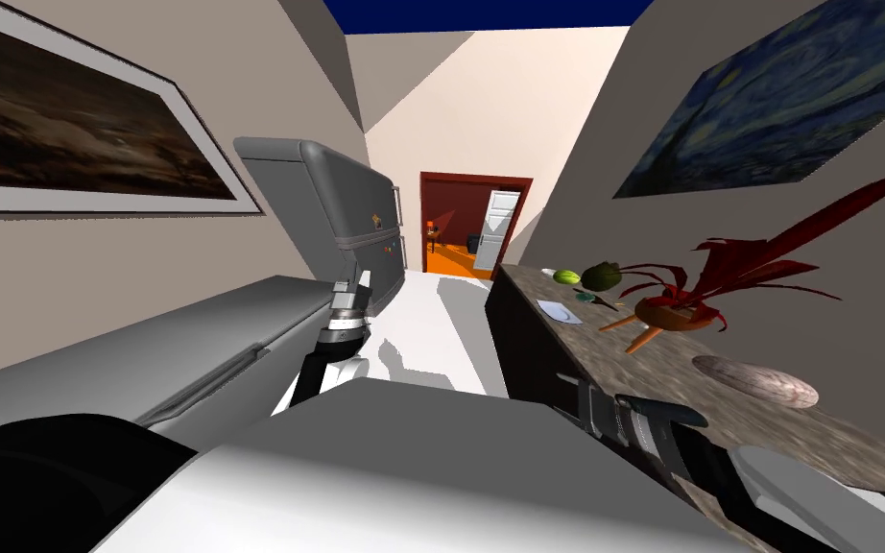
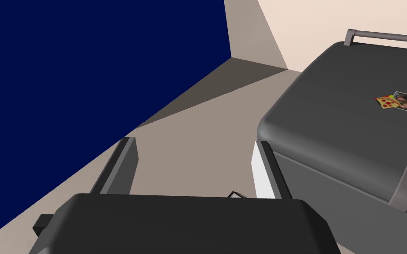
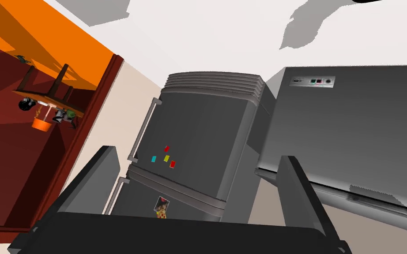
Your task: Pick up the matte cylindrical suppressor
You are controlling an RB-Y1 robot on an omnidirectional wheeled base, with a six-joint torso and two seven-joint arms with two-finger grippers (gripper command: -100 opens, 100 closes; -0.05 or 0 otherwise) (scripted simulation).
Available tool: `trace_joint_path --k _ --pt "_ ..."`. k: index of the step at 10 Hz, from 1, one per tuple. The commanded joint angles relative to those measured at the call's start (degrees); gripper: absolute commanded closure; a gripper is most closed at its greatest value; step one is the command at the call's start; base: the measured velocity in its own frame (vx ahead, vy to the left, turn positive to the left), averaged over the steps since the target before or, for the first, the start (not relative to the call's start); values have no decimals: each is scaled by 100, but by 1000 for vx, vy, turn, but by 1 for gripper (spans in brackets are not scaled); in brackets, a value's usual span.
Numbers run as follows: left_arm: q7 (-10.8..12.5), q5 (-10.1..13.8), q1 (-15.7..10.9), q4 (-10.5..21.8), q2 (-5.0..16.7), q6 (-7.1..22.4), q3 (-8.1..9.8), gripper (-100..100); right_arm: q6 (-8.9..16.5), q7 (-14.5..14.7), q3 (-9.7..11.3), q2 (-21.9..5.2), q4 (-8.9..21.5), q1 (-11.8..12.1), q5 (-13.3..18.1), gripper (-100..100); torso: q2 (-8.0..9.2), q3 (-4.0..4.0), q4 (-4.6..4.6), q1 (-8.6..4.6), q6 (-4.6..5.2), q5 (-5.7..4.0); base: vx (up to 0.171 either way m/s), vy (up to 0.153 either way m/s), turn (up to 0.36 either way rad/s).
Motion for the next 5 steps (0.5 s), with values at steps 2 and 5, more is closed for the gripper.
trace_joint_path --k 2,5 --pt "0 0 1 0 0 0 1 0 -66 179 -152 -415 301 247 345 -100 1 0 0 0 5 0 55 -68 95" --pt "0 0 1 0 0 0 1 0 -57 371 -226 -825 633 514 722 -100 -1 -1 0 -10 5 -4 52 -98 111"
